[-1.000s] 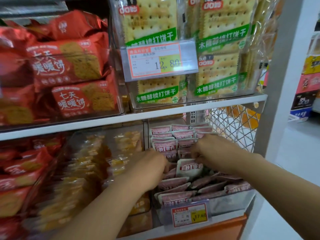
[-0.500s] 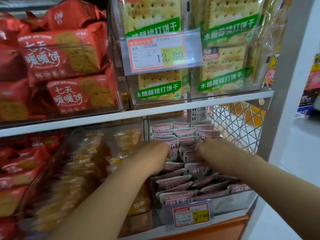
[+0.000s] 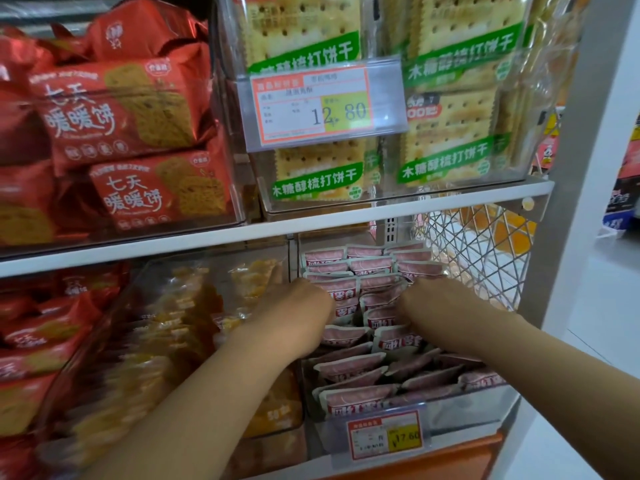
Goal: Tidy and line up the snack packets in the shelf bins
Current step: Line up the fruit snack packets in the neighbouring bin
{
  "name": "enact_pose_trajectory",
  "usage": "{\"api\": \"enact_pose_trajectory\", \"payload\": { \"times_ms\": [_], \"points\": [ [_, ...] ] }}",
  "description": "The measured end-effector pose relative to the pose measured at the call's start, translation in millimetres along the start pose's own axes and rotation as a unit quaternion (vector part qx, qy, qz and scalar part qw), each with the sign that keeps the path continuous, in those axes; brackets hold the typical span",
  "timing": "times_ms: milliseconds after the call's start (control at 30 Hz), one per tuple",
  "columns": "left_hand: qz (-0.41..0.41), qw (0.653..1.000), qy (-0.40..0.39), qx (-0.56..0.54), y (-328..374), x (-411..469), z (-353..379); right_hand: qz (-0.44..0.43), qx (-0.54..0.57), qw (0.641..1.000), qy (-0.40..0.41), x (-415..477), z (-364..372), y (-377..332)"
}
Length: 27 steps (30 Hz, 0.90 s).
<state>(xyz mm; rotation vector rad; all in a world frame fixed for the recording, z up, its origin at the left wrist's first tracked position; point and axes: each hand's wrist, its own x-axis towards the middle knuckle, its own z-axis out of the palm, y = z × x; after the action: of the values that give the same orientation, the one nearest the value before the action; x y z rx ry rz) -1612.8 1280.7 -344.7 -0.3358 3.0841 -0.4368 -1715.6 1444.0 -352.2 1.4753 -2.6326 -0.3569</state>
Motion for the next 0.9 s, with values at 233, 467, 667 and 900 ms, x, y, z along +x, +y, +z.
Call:
{"api": "enact_pose_trajectory", "payload": {
  "times_ms": [233,467,667,900],
  "points": [
    [0.011,0.999,-0.008,-0.049,-5,-3,-1,-0.090,0.175,0.978,0.076,4,-20,-13],
    [0.059,0.979,-0.024,-0.191,-15,-14,-8,-0.115,0.086,0.986,0.086,21,-2,-31],
    [0.072,0.962,-0.028,-0.262,-24,-33,-19,-0.025,0.088,0.988,0.120,50,4,-24],
    [0.104,0.988,-0.098,-0.064,8,-44,-8,-0.006,0.178,0.974,0.138,58,13,-23]
  ]
}}
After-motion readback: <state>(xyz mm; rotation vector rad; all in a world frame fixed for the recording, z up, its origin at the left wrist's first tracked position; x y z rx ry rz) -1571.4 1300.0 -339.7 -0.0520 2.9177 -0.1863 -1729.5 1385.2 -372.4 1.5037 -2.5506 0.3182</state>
